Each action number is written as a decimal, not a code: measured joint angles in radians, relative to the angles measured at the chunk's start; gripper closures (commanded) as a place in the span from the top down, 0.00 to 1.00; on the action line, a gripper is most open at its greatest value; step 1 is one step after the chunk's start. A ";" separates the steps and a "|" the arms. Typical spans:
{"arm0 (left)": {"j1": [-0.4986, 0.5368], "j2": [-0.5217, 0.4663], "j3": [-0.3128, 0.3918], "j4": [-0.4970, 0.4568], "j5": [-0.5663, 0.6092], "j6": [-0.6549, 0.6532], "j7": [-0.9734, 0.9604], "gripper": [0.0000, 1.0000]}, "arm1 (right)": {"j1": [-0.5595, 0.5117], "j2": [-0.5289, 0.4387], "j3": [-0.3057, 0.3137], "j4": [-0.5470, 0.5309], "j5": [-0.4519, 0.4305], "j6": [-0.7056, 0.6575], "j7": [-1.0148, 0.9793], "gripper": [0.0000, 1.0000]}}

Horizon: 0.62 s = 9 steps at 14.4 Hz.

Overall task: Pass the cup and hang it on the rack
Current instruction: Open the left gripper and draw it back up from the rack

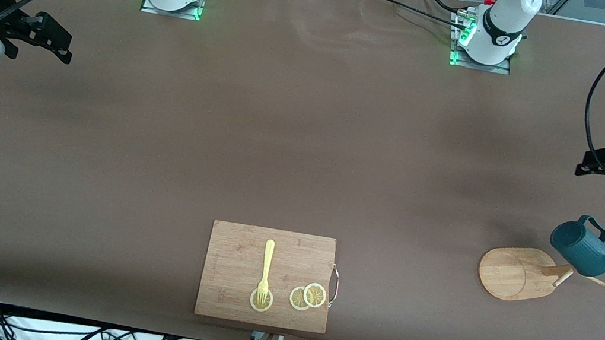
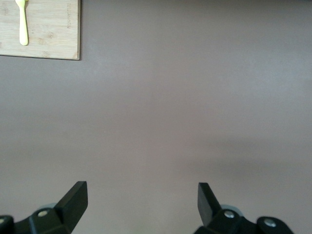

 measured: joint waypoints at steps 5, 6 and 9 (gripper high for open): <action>-0.018 -0.038 -0.013 0.013 0.049 -0.065 -0.013 1.00 | 0.000 0.000 0.000 0.000 0.000 0.000 0.000 1.00; -0.027 -0.038 -0.014 0.026 0.050 -0.096 -0.049 1.00 | 0.000 0.000 0.000 0.000 0.000 0.000 0.000 1.00; -0.040 -0.042 -0.017 0.053 0.050 -0.142 -0.185 1.00 | 0.000 0.000 0.000 0.000 0.000 0.000 0.000 1.00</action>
